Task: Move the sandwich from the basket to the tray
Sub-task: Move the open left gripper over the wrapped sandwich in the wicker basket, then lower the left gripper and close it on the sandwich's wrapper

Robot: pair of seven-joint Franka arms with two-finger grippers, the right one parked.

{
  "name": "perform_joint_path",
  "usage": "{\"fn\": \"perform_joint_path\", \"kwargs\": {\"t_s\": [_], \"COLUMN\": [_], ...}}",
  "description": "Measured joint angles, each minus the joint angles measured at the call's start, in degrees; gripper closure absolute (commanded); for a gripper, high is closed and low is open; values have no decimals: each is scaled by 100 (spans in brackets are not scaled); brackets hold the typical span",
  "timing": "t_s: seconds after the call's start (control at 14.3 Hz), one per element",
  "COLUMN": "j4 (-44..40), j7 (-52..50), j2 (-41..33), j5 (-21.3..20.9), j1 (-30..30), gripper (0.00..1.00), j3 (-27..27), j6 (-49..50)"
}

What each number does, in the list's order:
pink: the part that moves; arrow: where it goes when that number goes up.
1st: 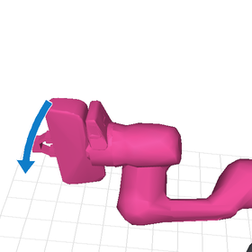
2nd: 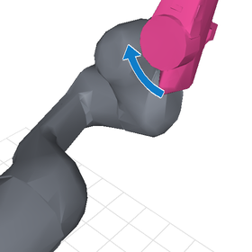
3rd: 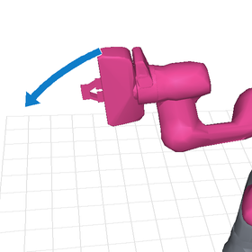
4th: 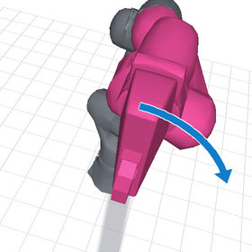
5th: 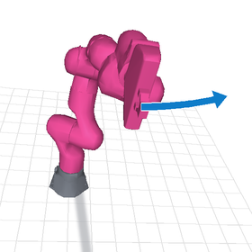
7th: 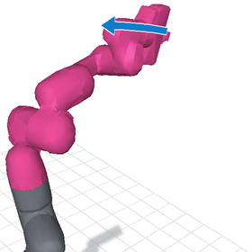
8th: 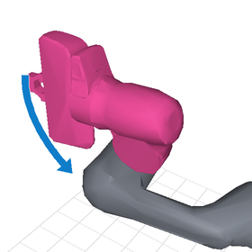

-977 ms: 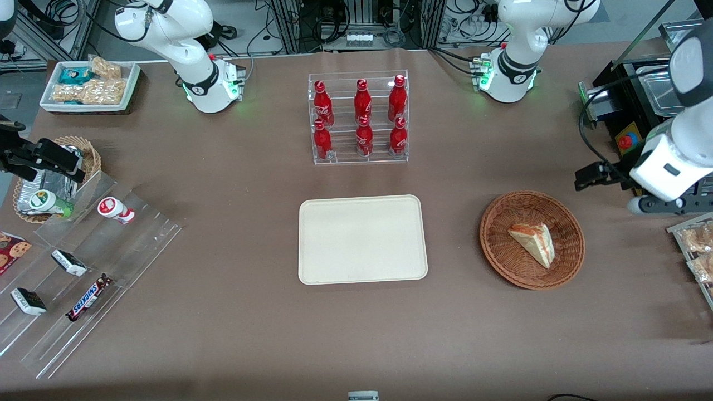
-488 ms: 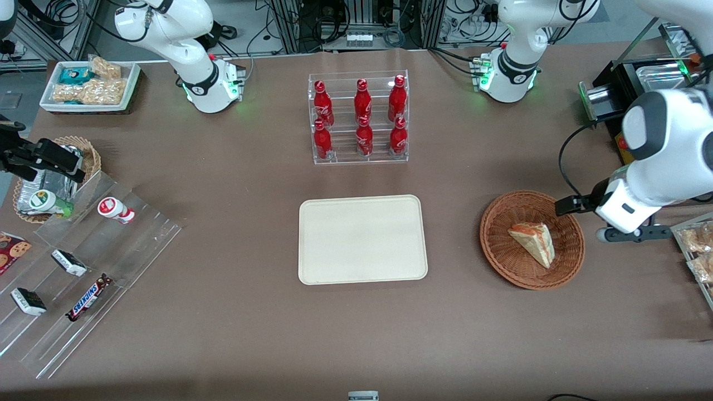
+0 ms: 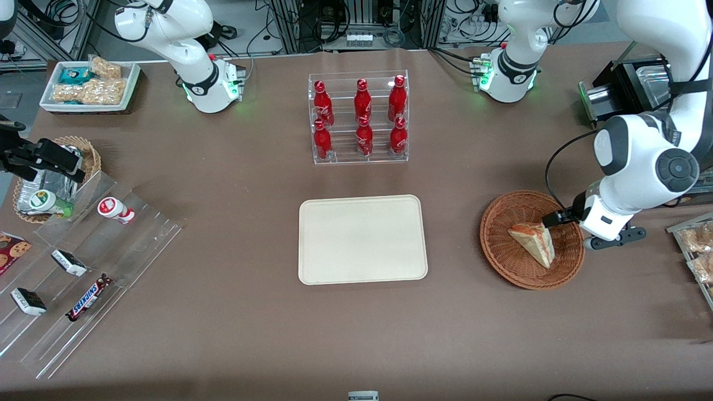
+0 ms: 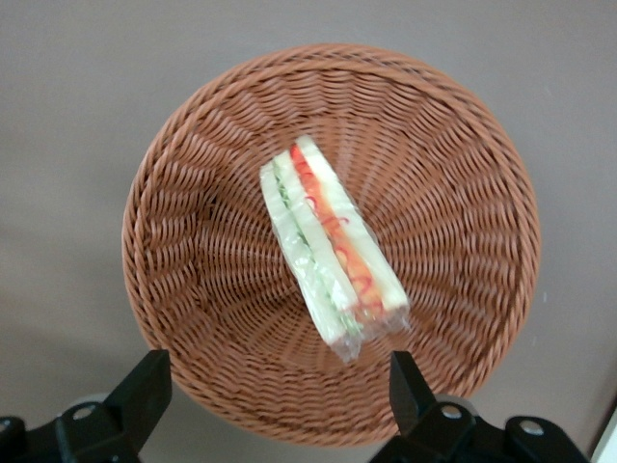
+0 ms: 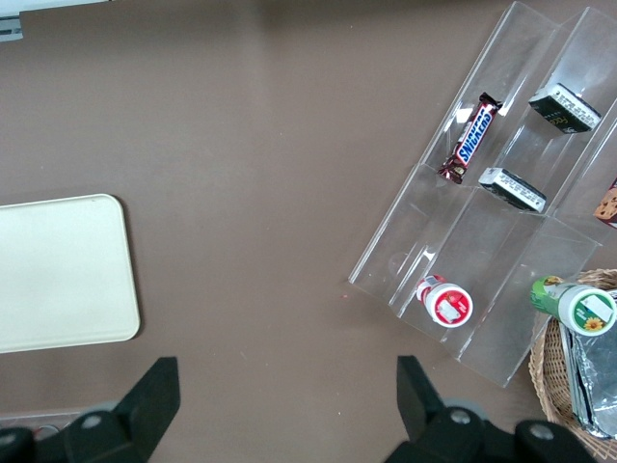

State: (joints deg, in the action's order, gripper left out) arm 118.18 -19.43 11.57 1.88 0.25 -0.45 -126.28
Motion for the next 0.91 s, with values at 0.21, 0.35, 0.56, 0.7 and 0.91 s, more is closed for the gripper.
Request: {"fn": "perform_joint_path", "kwargs": {"t_s": [0.21, 0.35, 0.56, 0.7, 0.91], "j4": [249, 318, 321, 321, 320], "j7": [-1612, -2611, -3647, -3802, -3833], "j2": [12, 100, 376, 529, 616], "j5": [-2, -3, -3, -3, -3], "j1": [-21, -88, -221, -260, -262], "gripper": [0, 0, 0, 11, 94], "j3": [-36, -54, -70, -70, -67], "j6": [-510, -741, -1117, -1173, -1187]}}
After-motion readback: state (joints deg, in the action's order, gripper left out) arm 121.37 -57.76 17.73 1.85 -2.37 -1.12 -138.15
